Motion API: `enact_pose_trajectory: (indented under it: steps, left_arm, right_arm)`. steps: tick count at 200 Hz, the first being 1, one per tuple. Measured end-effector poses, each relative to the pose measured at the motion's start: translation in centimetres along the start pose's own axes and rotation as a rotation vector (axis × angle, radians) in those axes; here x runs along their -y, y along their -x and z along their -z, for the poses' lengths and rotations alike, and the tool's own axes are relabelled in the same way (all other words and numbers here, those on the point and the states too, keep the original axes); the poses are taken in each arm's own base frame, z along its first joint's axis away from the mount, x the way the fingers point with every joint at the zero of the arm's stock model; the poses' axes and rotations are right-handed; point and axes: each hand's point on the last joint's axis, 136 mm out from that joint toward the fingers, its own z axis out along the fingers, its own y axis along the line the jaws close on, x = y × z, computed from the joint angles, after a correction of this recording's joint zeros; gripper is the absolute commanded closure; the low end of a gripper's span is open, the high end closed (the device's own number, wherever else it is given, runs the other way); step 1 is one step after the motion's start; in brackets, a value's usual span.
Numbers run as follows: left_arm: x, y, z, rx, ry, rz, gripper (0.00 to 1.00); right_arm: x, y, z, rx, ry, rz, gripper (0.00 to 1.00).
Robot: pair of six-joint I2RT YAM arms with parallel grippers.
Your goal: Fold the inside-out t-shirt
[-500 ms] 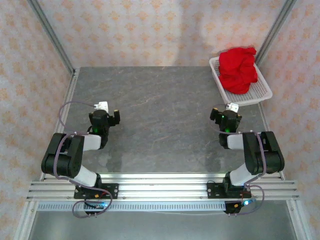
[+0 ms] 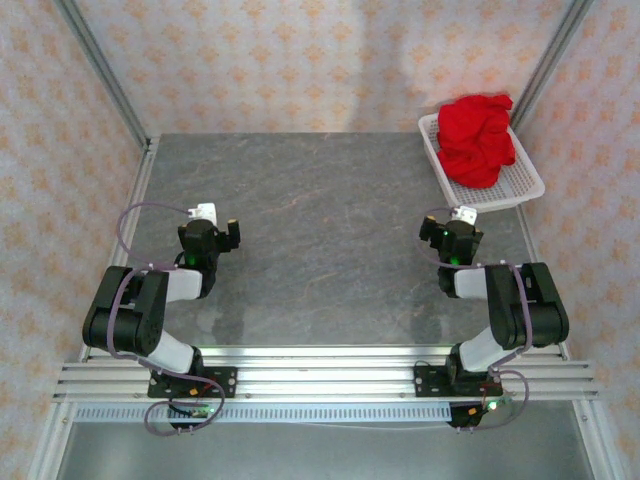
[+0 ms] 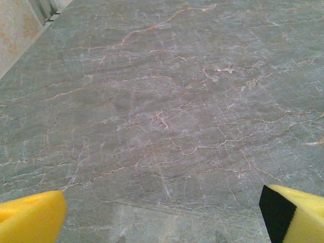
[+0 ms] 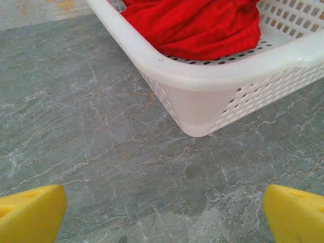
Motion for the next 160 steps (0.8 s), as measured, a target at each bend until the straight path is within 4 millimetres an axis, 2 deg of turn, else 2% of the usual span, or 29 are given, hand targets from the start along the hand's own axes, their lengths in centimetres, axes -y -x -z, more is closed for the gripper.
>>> enact_pose_trajectory:
  steps: [34, 48, 62, 90, 105, 117, 132, 147, 160]
  left_arm:
    - [0.0, 0.0, 0.0, 0.000, 0.000, 0.000, 0.00]
    - [0.0, 0.0, 0.0, 0.000, 0.000, 0.000, 0.00]
    - [0.0, 0.0, 0.0, 0.000, 0.000, 0.000, 0.00]
    - [0.0, 0.0, 0.0, 0.000, 0.000, 0.000, 0.00]
    - [0.0, 0.0, 0.0, 0.000, 0.000, 0.000, 0.00]
    - [0.0, 0.0, 0.0, 0.000, 0.000, 0.000, 0.00]
    - [0.0, 0.0, 0.0, -0.002, 0.001, 0.000, 0.00]
    - [-0.2, 0.3, 0.4, -0.026, 0.006, -0.004, 0.00]
    - [-0.2, 2.3, 1.3, -0.009, 0.003, 0.002, 0.00]
  right_arm:
    - [0.2, 0.0, 0.3, -0.016, -0.012, 0.002, 0.01]
    - [1.0, 1.2, 1.1, -0.035, -0.065, -0.029, 0.01]
    - [2.0, 4.7, 2.7, -0.019, -0.134, -0.118, 0.01]
    - [2.3, 14.1, 7.1, 0.086, -0.157, -0.360, 0.01]
    - [2.1, 17.0, 8.0, 0.092, -0.160, -0.440, 0.01]
    - [1.9, 18.0, 7.1, 0.056, -0.184, -0.469, 0.01]
    - [1.5, 19.2, 4.7, 0.007, -0.230, -0.475, 0.01]
    - [1.3, 19.2, 0.5, -0.070, -0.302, -0.467, 0.01]
    - [1.7, 18.7, -3.0, -0.126, -0.363, -0.473, 0.00]
